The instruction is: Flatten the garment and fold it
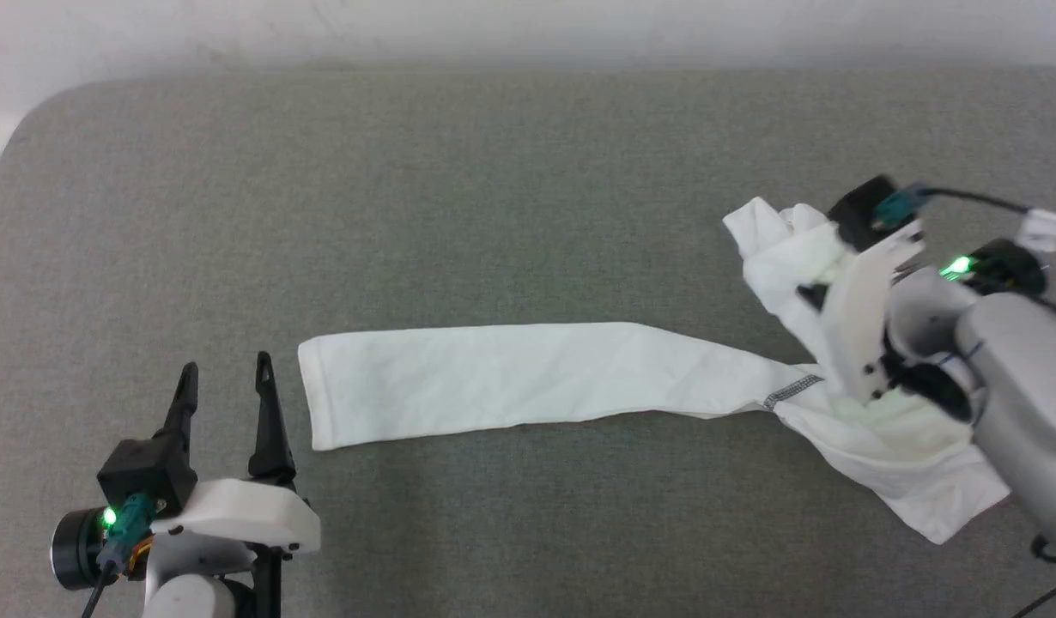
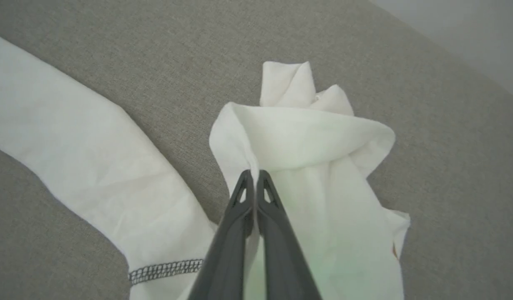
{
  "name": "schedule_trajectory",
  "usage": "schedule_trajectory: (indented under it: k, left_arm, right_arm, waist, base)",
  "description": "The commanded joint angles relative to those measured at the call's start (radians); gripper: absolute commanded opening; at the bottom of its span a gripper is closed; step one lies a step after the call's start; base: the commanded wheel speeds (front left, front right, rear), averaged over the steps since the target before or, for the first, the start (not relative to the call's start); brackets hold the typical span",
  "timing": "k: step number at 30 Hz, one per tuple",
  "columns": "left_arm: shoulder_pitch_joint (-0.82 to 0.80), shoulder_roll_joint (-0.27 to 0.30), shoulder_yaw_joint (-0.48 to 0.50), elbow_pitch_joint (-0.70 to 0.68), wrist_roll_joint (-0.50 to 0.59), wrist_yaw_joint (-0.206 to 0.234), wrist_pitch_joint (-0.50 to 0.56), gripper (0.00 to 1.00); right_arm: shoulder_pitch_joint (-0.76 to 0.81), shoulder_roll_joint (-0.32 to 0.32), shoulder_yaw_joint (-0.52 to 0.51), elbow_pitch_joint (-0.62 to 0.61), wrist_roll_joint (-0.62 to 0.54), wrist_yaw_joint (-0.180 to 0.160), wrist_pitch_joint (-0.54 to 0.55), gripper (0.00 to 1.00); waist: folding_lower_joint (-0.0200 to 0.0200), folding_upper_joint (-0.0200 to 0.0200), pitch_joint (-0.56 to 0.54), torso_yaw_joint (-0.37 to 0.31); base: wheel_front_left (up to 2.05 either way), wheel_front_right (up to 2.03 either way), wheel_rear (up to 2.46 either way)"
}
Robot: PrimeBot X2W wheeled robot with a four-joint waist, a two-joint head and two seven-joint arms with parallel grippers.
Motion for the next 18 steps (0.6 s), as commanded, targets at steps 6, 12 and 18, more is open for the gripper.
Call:
schedule_trajectory:
  k: [6,12,18]
  left_arm:
    - [0.017,0.006,0.000,-0.008,-0.008,0.017,0.005,1.00]
    - [0.033,0.008,0.001,-0.027,-0.011,0.027,0.011,1.00]
    - [0.041,0.013,0.001,-0.036,-0.014,0.032,0.018,1.00]
  right_arm:
    - [0.015,-0.105,-0.175,0.025,-0.032,-0.001,-0.115,0.00]
    - [0.163,-0.197,-0.464,0.117,-0.151,-0.001,-0.193,0.00]
    - [0.362,-0.199,-0.803,0.247,-0.340,-0.001,-0.261,0.00]
  waist:
    - [-0.0001,0.0000,-0.035,-0.033]
    - [-0.0001,0.0000,-0.033,-0.052]
    - [-0.0001,0.0000,-0.026,-0.064]
  base:
    - [0.00,0.00,0.00]
    - [0.00,0.00,0.00]
    - [0.00,0.00,0.00]
